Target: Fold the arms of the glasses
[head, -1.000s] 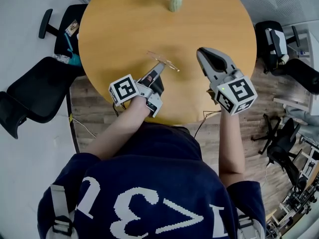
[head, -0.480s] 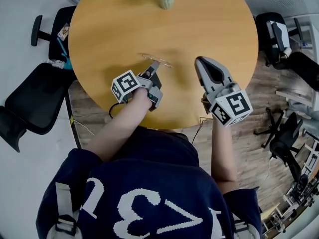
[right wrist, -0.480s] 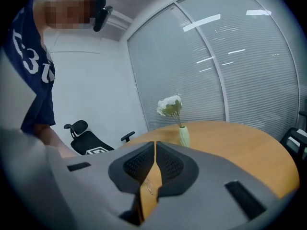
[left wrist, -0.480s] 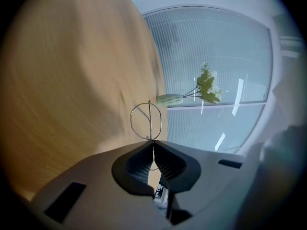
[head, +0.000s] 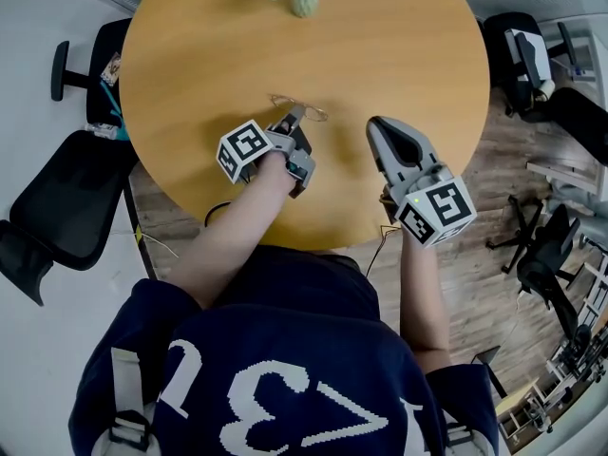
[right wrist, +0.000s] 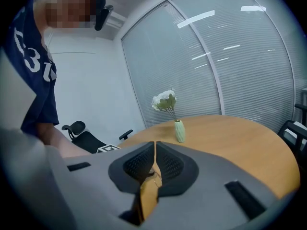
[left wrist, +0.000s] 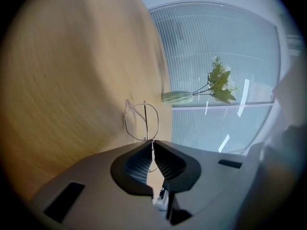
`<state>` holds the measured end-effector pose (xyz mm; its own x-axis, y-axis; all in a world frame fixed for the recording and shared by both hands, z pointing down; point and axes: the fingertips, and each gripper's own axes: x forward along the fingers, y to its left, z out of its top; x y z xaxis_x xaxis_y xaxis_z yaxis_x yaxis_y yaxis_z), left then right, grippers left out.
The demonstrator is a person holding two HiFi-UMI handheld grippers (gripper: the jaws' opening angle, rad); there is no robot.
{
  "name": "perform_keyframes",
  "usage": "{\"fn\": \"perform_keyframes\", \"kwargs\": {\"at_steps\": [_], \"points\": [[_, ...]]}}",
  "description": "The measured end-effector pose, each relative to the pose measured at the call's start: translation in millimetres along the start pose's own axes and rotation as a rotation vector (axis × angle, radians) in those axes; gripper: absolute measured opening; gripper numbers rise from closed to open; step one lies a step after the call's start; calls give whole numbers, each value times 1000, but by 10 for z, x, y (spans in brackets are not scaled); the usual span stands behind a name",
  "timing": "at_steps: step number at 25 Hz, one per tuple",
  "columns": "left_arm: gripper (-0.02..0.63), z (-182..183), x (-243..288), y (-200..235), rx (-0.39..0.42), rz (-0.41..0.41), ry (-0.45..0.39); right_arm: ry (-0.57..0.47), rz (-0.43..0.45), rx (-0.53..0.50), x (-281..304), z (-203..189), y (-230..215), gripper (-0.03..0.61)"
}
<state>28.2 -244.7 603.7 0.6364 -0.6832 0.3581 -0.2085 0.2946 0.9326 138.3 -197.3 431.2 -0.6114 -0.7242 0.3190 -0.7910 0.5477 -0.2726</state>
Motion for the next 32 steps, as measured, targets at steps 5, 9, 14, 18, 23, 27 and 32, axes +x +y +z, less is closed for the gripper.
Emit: {"fn": "perform_keyframes", "kwargs": {"at_steps": [5, 9, 14, 18, 23, 27, 32], "points": [[20, 2, 82, 39, 26, 25, 21, 9, -3, -23, -32, 3, 30, 32], [20, -20, 37, -25, 83, 14, 31, 2, 1, -36, -42, 31, 47, 32], [20, 19, -148, -347, 264, -48, 26, -35, -27, -66, -70, 162, 69, 32], [20, 137, -403, -779, 492, -124, -2, -80, -73, -109, -110, 337, 124, 32], [15, 240, -812, -1365, 896, -193, -37, -146, -141, -172, -162, 654, 256, 32], [15, 304, -1155, -1772, 1200, -187, -112, -184, -176, -224, -216, 879, 365, 32], [15, 410, -1553, -2163, 1397, -171, -225, -243, -236, -258, -355, 1129, 416, 32]]}}
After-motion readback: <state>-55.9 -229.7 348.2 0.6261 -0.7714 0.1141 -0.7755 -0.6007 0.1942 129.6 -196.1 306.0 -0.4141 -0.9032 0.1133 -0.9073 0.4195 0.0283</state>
